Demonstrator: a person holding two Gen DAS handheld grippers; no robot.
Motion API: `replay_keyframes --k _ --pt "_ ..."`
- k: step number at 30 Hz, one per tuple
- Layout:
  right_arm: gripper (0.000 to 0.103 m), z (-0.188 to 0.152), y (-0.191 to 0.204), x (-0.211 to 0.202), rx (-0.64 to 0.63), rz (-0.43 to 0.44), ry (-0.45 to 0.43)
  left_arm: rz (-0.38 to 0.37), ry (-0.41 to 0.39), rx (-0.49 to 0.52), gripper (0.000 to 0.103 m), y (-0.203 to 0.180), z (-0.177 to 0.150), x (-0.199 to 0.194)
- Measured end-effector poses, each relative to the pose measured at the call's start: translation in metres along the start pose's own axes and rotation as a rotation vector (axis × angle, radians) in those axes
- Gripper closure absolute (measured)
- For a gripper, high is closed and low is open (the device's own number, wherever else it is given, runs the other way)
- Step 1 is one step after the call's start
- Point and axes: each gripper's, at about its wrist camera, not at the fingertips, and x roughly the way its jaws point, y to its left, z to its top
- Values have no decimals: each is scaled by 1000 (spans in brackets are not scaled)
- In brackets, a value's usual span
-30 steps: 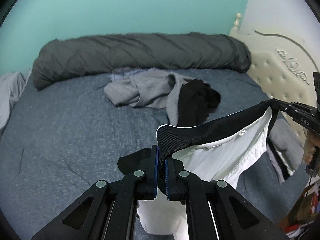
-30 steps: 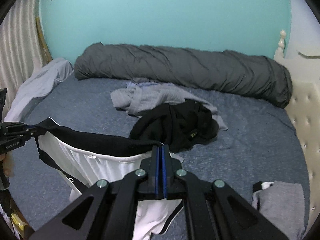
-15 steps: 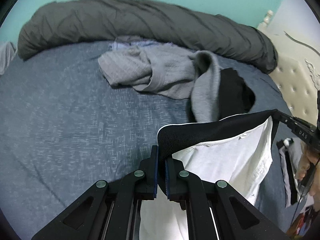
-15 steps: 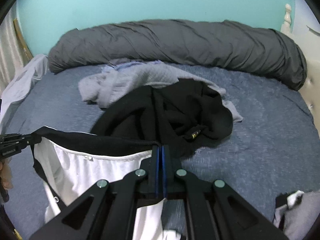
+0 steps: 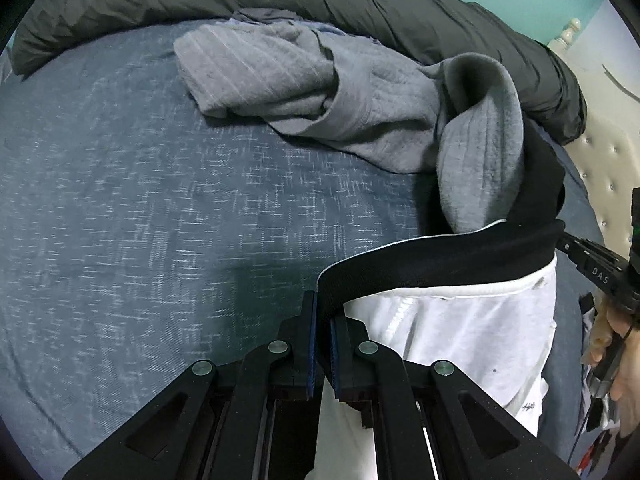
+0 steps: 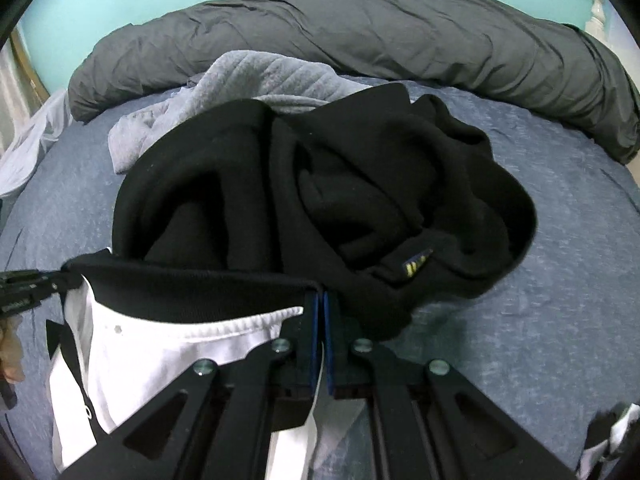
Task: Fold clothes
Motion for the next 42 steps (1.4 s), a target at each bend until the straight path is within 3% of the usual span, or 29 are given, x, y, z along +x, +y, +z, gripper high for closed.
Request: replay_keyframes --k 4,6,7,8,9,10,14,17,22,25,30,34,42 --pt "99 -3 -2 -6 8 23 -18 -64 -18 -36 91 -1 -2 -3" --pt "95 -8 -3 -18 7 37 -48 -77 -46 -22 70 -4 -5 -14" --pt "83 -10 -3 -24 7 44 -63 -80 -64 -14 61 -4 -6 -21" --pt "67 -12 -4 -30 6 50 -78 -87 -86 -14 40 -4 -7 -31" --pt "59 -15 -5 -37 8 57 -93 -92 -107 -18 25 -2 -9 -40" --pt "50 -21 -8 -47 26 62 -114 -91 -123 -29 23 1 -11 -48" --pt "49 -44 -23 -86 100 83 -199 -87 -187 -59 23 12 -30 -85" --pt "49 -77 -36 -112 174 143 -259 -96 -222 -51 23 17 -64 -110" --pt "46 -168 -39 -122 217 187 -214 -82 -229 -29 23 29 -144 -124" --pt "46 -218 -41 -122 214 180 -158 -58 -185 -44 23 45 -184 -116" --pt "46 -254 -51 -120 257 184 -128 -44 -149 -109 23 71 -218 -104" --pt "46 -256 -41 -111 257 193 -106 -34 -154 -127 23 78 -233 -100" --pt "42 -170 -15 -88 188 171 -163 -37 -204 -76 23 58 -211 -100"
